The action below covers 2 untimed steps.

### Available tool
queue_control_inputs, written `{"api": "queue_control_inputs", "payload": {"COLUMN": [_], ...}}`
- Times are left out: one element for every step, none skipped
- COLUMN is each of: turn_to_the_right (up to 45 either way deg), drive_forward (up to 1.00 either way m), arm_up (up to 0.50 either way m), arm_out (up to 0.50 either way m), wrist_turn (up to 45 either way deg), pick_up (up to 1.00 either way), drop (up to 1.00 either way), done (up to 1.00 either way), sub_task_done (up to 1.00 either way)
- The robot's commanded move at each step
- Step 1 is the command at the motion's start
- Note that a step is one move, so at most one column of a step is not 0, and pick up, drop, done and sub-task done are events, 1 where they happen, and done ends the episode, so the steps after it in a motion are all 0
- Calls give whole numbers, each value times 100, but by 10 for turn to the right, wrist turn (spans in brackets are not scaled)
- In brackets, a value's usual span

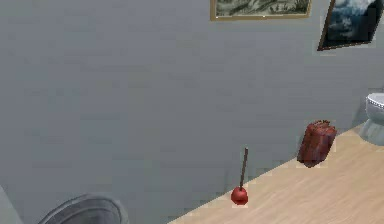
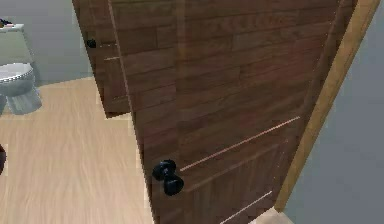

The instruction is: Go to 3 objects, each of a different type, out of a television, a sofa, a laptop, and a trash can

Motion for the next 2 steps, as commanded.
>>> {"api": "queue_control_inputs", "payload": {"turn_to_the_right": [0,450], "drive_forward": [35,0], "arm_up": [0,0], "arm_out": [0,0], "wrist_turn": [0,0], "pick_up": [0,0], "drop": [0,0], "done": [0,0], "sub_task_done": [0,0]}}
